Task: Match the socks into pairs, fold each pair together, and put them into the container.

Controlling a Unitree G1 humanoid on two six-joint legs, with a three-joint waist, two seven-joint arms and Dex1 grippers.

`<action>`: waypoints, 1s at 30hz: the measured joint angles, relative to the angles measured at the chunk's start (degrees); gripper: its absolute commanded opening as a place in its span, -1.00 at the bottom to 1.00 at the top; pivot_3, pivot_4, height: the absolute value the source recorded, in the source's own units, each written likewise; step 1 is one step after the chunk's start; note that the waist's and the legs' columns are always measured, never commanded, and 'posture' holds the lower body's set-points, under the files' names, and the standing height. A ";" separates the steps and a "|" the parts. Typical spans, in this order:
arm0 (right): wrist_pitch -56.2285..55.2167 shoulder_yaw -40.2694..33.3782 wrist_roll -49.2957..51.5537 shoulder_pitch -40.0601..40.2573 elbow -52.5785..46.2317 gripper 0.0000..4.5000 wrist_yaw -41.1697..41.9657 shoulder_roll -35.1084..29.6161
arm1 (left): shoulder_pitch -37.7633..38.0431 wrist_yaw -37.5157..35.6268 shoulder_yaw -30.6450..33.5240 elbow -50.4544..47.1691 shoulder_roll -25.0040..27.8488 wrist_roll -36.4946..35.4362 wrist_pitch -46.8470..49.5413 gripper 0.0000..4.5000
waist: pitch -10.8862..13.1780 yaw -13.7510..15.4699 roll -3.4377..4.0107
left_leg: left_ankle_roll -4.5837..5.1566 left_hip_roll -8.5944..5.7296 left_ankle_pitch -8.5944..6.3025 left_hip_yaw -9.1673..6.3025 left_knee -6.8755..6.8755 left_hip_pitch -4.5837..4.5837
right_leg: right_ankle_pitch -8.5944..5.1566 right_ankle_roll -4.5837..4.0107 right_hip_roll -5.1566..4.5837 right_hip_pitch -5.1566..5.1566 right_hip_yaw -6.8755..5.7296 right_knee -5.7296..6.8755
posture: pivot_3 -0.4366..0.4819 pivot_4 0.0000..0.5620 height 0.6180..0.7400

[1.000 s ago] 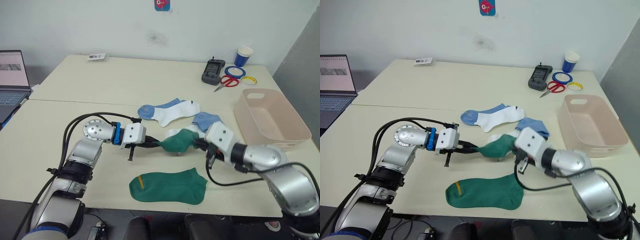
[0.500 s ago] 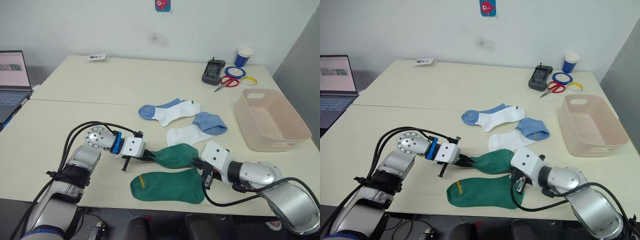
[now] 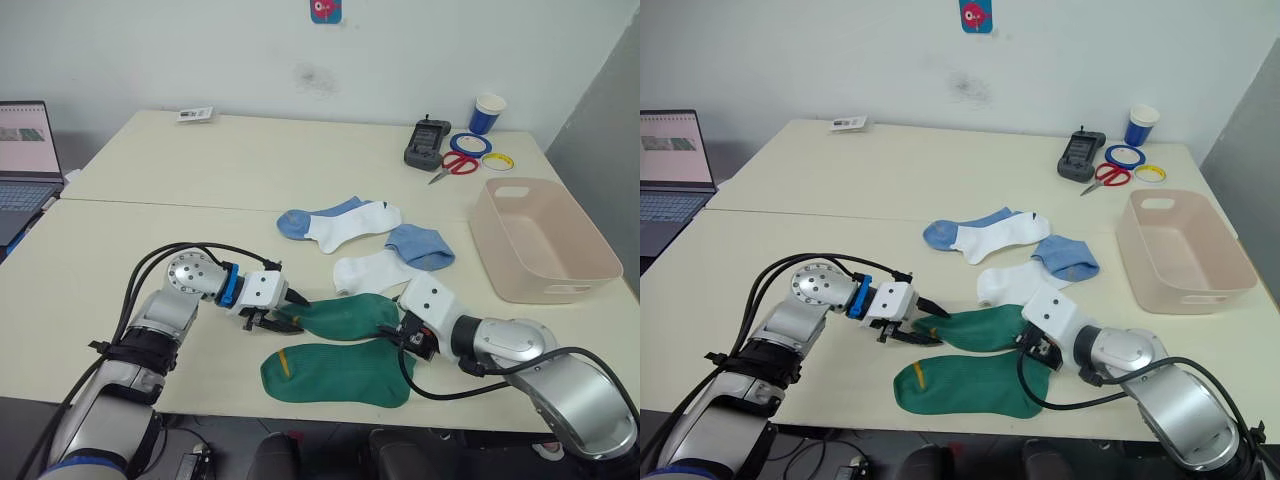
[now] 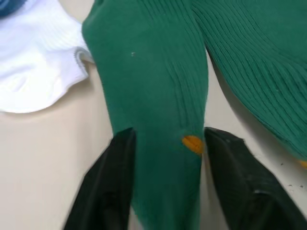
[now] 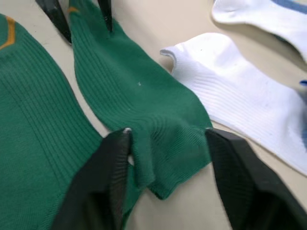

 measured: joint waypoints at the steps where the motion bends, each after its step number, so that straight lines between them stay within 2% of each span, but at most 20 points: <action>1: -0.97 -0.07 0.17 0.23 -0.05 0.87 0.23 -0.07 | 0.07 -0.53 0.67 -0.80 0.64 -1.12 0.61 0.59 | 0.00 -0.01 0.00 | 0.00 0.00 0.00 0.00 0.00 0.00 | 0.00 0.00 0.00 0.00 0.00 0.00 | -0.05 -0.47 0.75; 2: -1.97 -0.27 0.51 0.77 -0.49 1.00 0.51 -0.40 | 0.13 -1.31 1.85 -1.55 2.14 -2.39 1.04 0.78 | 0.00 -0.08 0.00 | 0.00 0.02 0.00 0.00 0.00 0.00 | 0.00 0.00 0.01 -0.01 0.00 0.00 | -0.05 -0.47 0.75; 4: -2.95 -0.79 0.72 1.37 -0.85 1.00 0.99 -0.97 | 0.25 -1.94 3.42 -1.72 3.70 -3.64 0.86 0.99 | 0.00 -0.09 0.00 | 0.00 0.01 0.00 -0.01 0.00 0.01 | 0.00 0.00 0.01 0.00 0.00 0.01 | -0.05 -0.47 0.75; 7: -6.34 -3.16 1.53 3.44 -2.45 1.00 3.22 -4.01 | 1.98 -4.34 6.94 0.08 6.55 -5.88 -4.92 0.99 | 0.00 -0.03 0.01 | 0.00 0.00 0.00 0.01 0.00 0.02 | 0.00 0.01 -0.04 0.02 -0.01 -0.01 | -0.05 -0.47 0.75; 11: -9.86 -3.40 2.41 5.48 -3.51 1.00 4.85 -5.66 | 3.86 -6.04 7.21 2.07 6.63 -6.11 -12.69 0.99 | 0.00 0.08 0.01 | 0.00 -0.01 0.00 0.02 0.01 0.03 | 0.00 0.01 -0.08 0.05 -0.02 -0.04 | -0.05 -0.47 0.75; 14: -12.15 -3.15 1.96 8.26 -3.64 1.00 5.54 -8.78 | 6.97 -5.30 7.24 2.04 5.89 -6.66 -13.39 0.99 | 0.00 0.08 0.01 | 0.01 -0.02 0.00 0.03 0.01 0.03 | 0.00 0.01 -0.12 0.07 -0.03 -0.06 | -0.05 -0.47 0.75; 15: -12.39 -3.31 2.11 9.20 -3.64 1.00 5.50 -8.78 | 8.13 -4.78 7.24 0.94 5.89 -7.21 -11.32 0.99 | 0.00 0.08 0.00 | 0.01 -0.01 -0.01 0.01 0.01 0.03 | -0.01 0.01 -0.12 0.07 -0.05 -0.06 | -0.05 -0.47 0.75; 18: -10.58 -6.11 4.72 13.63 -3.63 1.00 5.29 -6.79 | 13.09 -2.44 7.39 -7.77 8.88 -10.42 5.71 0.99 | -0.01 -0.19 0.00 | 0.00 0.02 0.00 -0.08 0.00 0.03 | -0.01 0.02 -0.10 0.09 -0.11 -0.01 | -0.05 -0.47 0.75; 20: -9.30 -8.26 6.12 16.21 -3.74 1.00 5.05 -6.07 | 16.15 -0.12 7.89 -16.51 13.66 -15.41 25.15 0.99 | 0.00 -0.44 0.00 | 0.00 0.04 0.00 -0.18 0.00 0.03 | -0.02 0.03 -0.08 0.10 -0.19 0.01 | -0.05 -0.47 0.75; 23: -8.46 -9.06 7.15 18.46 -4.04 1.00 3.86 -4.84 | 18.47 1.63 9.28 -25.62 18.62 -22.14 43.81 0.99 | 0.01 -0.43 0.06 | 0.00 0.01 0.00 -0.24 0.00 0.21 | -0.04 0.04 -0.10 0.32 -0.25 -0.03 | -0.05 -0.47 0.75; 26: -8.06 -8.81 7.15 21.20 -4.92 1.00 2.37 -4.18 | 23.29 6.05 11.18 -33.47 19.58 -25.99 54.04 0.99 | 0.00 -0.42 0.08 | 0.00 -0.02 -0.01 -0.20 -0.04 0.33 | -0.06 0.05 -0.15 0.43 -0.21 -0.08 | -0.05 -0.47 0.75; 30: -8.07 -7.30 6.94 23.93 -4.99 1.00 0.05 -2.93 | 29.19 11.89 11.25 -39.94 18.78 -25.81 57.81 0.99 | 0.00 -0.34 0.07 | 0.00 -0.01 -0.01 -0.22 -0.04 0.33 | -0.05 0.04 -0.14 0.42 -0.21 -0.10 | -0.05 -0.47 0.75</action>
